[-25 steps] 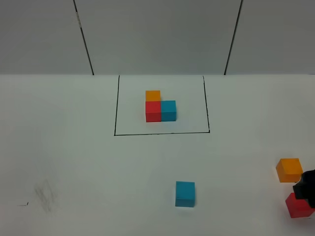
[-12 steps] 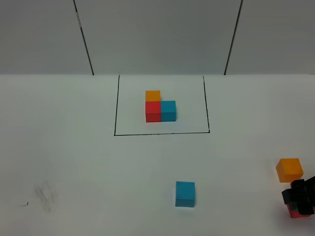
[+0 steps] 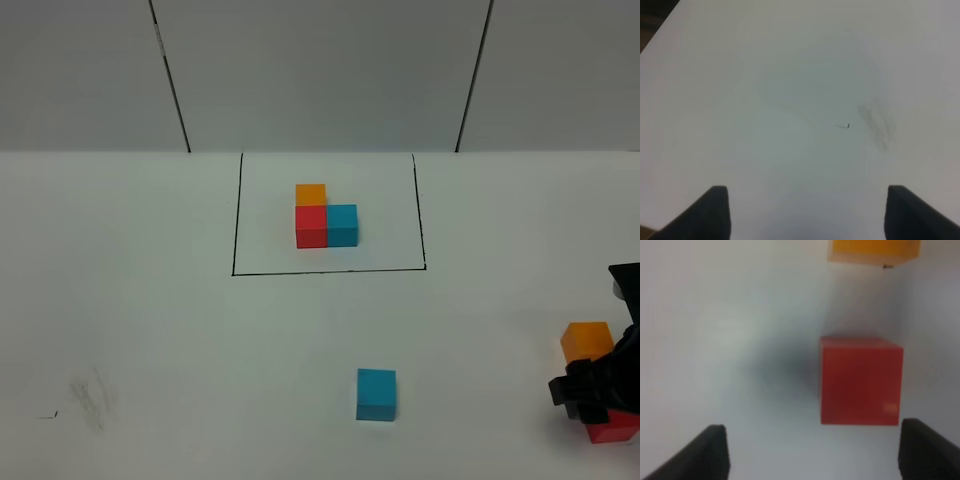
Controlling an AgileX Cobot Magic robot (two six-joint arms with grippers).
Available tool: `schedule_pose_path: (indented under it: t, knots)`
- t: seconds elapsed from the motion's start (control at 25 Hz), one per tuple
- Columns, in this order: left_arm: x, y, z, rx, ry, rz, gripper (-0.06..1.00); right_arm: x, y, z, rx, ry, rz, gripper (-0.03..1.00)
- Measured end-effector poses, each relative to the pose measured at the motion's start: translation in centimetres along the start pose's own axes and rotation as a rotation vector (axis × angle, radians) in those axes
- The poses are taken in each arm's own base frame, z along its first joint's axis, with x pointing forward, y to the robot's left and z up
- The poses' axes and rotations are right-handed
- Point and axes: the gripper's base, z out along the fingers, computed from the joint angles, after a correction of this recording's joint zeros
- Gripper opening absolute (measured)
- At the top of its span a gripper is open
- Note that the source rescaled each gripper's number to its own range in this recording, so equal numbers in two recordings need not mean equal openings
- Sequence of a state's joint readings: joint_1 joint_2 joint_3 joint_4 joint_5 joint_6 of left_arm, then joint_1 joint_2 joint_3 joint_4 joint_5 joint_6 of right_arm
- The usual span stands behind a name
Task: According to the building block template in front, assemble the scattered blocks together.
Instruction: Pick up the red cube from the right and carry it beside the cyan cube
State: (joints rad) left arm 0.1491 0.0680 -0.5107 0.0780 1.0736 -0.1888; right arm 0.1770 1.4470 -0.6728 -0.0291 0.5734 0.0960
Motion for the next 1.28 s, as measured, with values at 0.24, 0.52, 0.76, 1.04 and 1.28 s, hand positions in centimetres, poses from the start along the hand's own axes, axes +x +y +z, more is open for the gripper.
schedule_pose_path:
  t: [0.24,0.52,0.76,1.04,1.28]
  knots:
    - [0.0,0.0,0.0,0.000,0.000,0.000,0.48,-0.4,-0.1,1.5,0.016,0.028,-0.026,0.47]
    - [0.0,0.0,0.0,0.000,0.000,0.000,0.48,-1.0,-0.9,2.8,0.063,0.059,-0.042,0.47]
    - [0.0,0.0,0.0,0.000,0.000,0.000,0.48,-1.4,-2.3,2.8,0.081,0.058,-0.015,0.47]
    - [0.0,0.0,0.0,0.000,0.000,0.000,0.48,-1.2,-2.5,3.4,0.047,0.090,0.015,0.47]
    - [0.0,0.0,0.0,0.000,0.000,0.000,0.48,-1.1,-2.0,4.6,-0.006,0.114,0.020,0.47]
